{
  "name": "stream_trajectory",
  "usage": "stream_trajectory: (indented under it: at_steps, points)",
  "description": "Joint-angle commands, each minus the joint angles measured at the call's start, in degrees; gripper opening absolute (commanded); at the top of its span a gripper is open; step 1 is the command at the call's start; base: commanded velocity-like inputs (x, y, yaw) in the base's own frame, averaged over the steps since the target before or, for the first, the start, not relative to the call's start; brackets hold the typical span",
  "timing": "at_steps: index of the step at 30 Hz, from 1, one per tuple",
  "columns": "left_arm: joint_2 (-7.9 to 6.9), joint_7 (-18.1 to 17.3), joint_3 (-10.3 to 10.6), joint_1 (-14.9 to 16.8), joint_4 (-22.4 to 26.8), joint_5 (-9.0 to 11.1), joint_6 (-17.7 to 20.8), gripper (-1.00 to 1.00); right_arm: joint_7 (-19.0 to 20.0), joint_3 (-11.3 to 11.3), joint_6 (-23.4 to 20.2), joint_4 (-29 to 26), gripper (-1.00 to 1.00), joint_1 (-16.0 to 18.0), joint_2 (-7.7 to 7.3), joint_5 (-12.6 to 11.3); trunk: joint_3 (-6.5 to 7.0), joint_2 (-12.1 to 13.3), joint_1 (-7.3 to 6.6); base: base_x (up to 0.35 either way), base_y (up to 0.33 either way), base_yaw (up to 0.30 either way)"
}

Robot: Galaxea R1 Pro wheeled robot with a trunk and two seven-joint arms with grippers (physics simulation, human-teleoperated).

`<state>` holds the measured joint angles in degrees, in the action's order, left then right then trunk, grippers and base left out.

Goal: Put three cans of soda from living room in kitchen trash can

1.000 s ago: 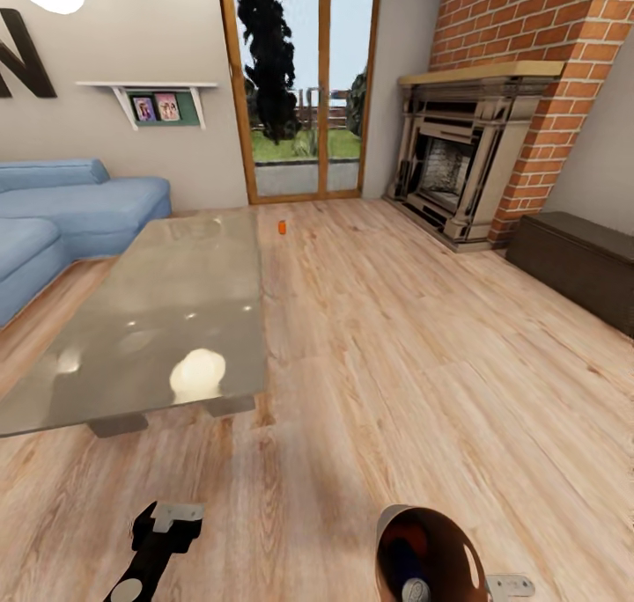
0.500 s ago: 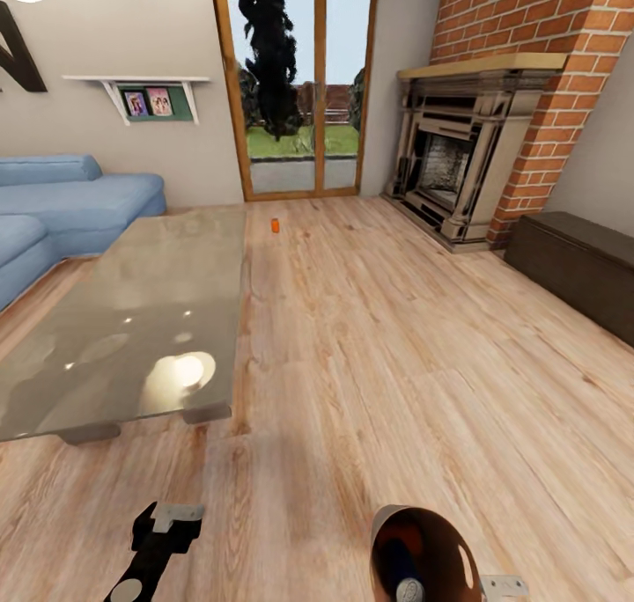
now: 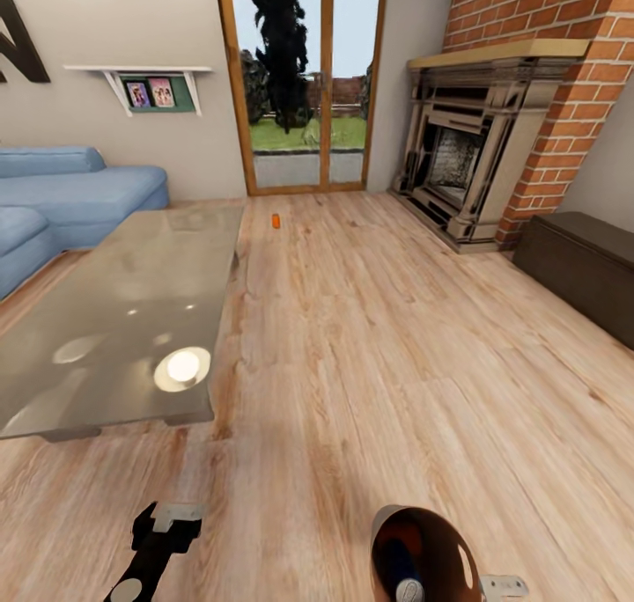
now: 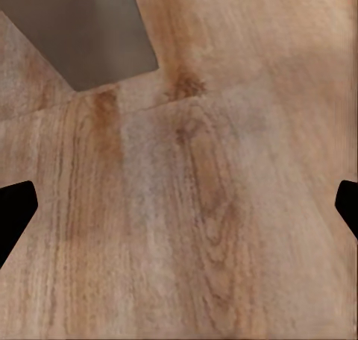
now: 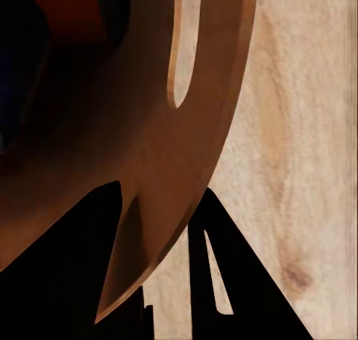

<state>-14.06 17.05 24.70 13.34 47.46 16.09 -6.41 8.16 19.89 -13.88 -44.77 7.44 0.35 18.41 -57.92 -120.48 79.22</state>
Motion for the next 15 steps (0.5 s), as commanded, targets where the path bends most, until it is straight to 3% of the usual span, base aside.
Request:
stream_trajectory:
  at_steps: [1, 15]
  points:
    - [0.0, 0.0, 0.0, 0.0, 0.0, 0.0, 0.0, 1.0, 0.18, -0.03, 0.0, -0.08, -1.0, 0.03, 0.0, -0.4, -0.08, 0.0, 0.0, 0.151, -0.276, 0.083]
    - [0.0, 0.0, 0.0, 0.01, 0.0, 0.0, 0.0, 1.0, 0.16, -0.1, 0.01, -0.05, -1.0, 0.03, 0.0, -0.23, -1.23, 0.0, 0.0, 0.178, -0.253, 0.083]
